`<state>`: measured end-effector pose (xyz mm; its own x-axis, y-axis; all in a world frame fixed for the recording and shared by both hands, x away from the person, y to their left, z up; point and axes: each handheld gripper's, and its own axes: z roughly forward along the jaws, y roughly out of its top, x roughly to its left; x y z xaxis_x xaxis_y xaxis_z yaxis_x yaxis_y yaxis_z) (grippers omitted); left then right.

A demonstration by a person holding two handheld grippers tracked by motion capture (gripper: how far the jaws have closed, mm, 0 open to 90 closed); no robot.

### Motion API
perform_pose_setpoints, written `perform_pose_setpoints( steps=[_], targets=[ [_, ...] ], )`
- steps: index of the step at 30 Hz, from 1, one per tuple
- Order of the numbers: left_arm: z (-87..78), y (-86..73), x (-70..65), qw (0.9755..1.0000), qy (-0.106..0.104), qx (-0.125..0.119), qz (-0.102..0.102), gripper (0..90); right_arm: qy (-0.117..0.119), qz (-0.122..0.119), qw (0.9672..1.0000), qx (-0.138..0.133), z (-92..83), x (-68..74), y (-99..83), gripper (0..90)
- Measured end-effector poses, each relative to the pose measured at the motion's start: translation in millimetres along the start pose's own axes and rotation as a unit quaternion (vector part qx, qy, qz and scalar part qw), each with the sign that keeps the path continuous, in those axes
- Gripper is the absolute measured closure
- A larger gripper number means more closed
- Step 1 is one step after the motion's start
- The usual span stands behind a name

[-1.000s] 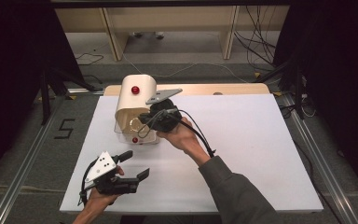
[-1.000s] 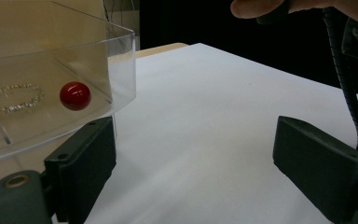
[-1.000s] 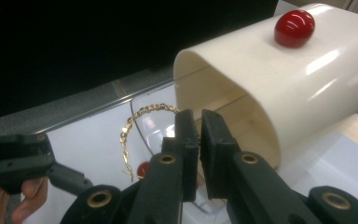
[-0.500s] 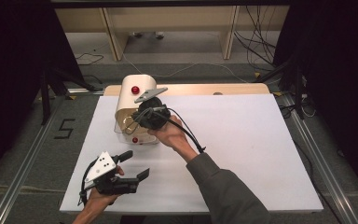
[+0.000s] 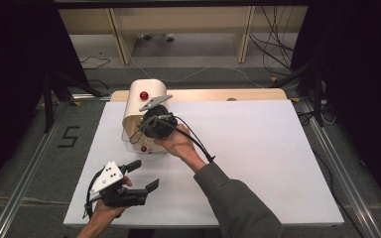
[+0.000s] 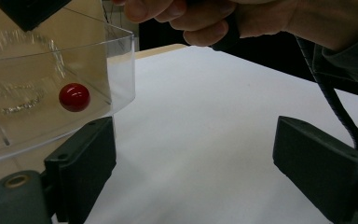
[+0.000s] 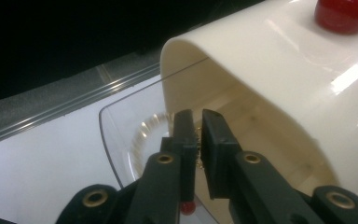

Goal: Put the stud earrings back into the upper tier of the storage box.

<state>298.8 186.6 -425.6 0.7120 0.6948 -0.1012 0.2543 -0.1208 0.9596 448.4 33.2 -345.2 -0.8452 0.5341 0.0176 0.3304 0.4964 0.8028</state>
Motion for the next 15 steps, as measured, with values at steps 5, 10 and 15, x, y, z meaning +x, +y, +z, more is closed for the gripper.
perform_pose_setpoints(
  steps=[5,10,15],
  targets=[
    [0.0,-0.1,0.1,1.0,0.0,0.0,-0.001,12.8,0.01,-0.003,0.9999,-0.001,-4.4,-0.1,-1.0,69.2],
    [0.2,-0.1,0.0,1.0,0.001,0.001,0.0,12.7,0.026,0.002,0.9994,-0.023,-19.2,-2.3,-1.8,62.7],
    [0.4,-0.3,-0.1,1.0,0.0,0.002,0.0,12.8,0.035,0.006,0.9988,-0.035,-29.5,-5.0,-5.3,57.4]
  ],
)
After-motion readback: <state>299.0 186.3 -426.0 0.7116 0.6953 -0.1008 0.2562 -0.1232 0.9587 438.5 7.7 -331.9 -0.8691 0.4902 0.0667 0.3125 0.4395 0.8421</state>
